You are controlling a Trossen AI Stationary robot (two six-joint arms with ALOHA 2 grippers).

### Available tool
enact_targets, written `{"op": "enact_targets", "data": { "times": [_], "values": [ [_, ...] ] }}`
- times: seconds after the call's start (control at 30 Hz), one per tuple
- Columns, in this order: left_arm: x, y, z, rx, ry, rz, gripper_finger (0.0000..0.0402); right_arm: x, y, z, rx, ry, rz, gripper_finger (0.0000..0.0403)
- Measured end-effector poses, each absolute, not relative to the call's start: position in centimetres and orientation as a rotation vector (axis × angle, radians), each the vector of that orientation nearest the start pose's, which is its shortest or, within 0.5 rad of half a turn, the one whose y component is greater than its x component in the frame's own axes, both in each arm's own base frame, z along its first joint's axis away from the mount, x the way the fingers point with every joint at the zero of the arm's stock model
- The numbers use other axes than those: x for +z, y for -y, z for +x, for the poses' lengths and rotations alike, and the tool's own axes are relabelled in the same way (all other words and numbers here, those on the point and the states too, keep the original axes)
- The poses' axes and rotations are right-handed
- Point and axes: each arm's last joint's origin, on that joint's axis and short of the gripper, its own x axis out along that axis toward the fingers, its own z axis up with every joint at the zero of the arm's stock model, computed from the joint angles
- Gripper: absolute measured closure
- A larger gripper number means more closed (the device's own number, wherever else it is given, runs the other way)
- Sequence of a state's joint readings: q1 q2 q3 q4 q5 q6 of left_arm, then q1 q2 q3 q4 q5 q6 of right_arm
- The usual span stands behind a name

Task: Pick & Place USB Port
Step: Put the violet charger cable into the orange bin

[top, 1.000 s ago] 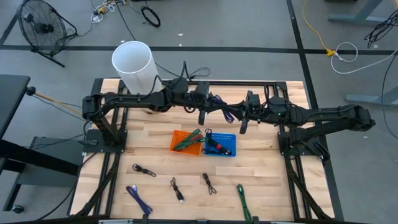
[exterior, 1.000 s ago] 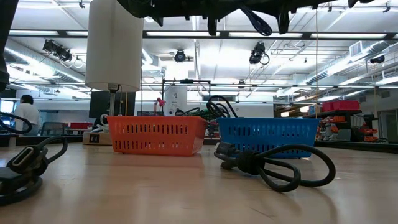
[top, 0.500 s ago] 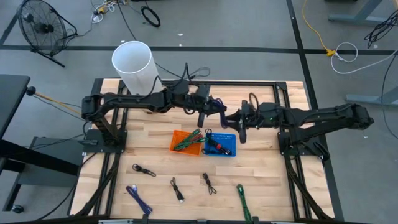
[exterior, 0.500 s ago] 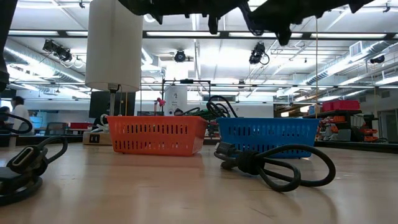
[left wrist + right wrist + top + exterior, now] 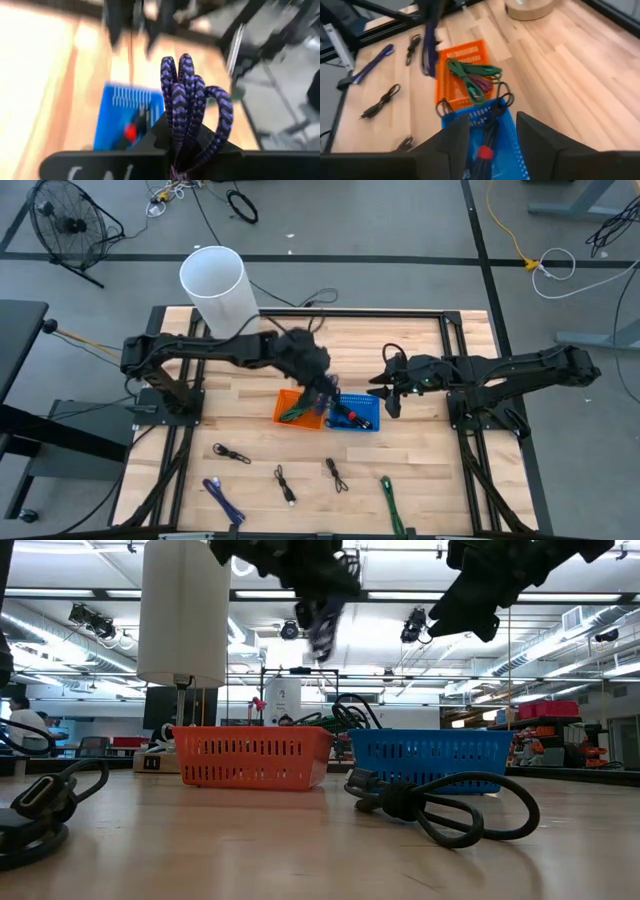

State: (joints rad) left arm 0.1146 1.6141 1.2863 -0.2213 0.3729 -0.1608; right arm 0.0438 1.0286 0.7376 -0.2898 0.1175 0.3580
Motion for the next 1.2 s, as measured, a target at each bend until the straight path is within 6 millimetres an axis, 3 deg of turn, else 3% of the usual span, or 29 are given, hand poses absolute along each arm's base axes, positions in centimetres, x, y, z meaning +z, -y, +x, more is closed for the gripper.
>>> {"op": "enact_targets", "data": {
  "times": [0.2,0.33,0.6,0.93,1.2],
  "values": [
    [28.2,0.1,34.9,-0.189,-0.778,-0.280,0.0382,26.5,-0.5,21.7,-0.196,-0.546,0.283,0.0247],
    [27.4,1.0,34.1,-0.132,-0.894,-0.242,0.0382,26.5,-0.4,21.7,-0.231,-0.536,0.270,0.0248],
    [26.8,0.8,33.5,0.026,-0.967,-0.080,0.0382,26.6,-0.4,21.7,-0.250,-0.522,0.272,0.0248],
    [26.4,0.7,33.3,0.071,-1.010,-0.033,0.0382,26.6,-0.4,21.8,-0.244,-0.494,0.271,0.0247],
    [25.0,0.7,34.0,0.074,-1.054,-0.029,0.0382,26.3,-0.4,21.9,-0.236,-0.477,0.253,0.0247]
  ]
}}
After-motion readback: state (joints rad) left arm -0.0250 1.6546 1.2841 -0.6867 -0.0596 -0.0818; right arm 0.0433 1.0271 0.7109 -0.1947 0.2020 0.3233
